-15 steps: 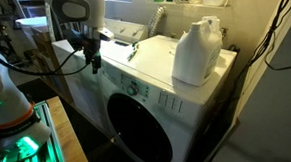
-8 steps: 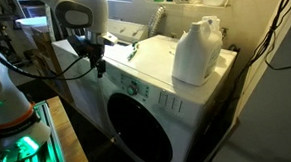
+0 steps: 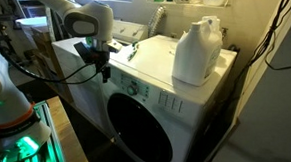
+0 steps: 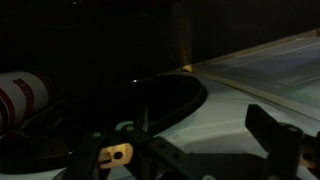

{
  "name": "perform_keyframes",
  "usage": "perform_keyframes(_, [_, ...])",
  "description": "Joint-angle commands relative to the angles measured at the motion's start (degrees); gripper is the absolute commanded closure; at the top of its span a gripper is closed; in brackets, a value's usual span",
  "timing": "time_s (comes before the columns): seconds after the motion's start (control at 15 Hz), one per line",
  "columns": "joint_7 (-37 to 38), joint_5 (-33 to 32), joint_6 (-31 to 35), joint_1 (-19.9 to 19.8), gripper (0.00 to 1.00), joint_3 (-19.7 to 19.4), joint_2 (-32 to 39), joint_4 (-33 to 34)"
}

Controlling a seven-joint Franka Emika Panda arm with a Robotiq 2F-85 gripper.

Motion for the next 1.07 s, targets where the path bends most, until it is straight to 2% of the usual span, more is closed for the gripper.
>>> perform_keyframes(0.0, [-1.78, 3.34, 7.25, 0.38, 0.26, -1.64, 8.54, 1.37])
perform_keyframes(0.13, [-2.24, 4.98, 11.32, 0.4, 0.42, -1.58, 12.23, 2.36])
perform_keyframes(0.4, [-4.1, 8.25, 15.39, 0.19, 0.73, -1.07, 17.09, 4.78])
perform_keyframes(0.53, [-3.97, 7.22, 17.33, -0.22, 0.89, -0.61, 18.84, 5.55])
perform_keyframes(0.6, [-2.14, 3.99, 19.37, -0.73, 0.95, -0.33, 19.52, 5.36])
perform_keyframes(0.67, [-2.23, 2.96, 19.95, -0.9, 1.0, -0.38, 19.89, 5.45])
perform_keyframes(1.0, [-0.71, -3.04, 23.6, -1.69, 1.0, -0.52, 20.59, 4.56])
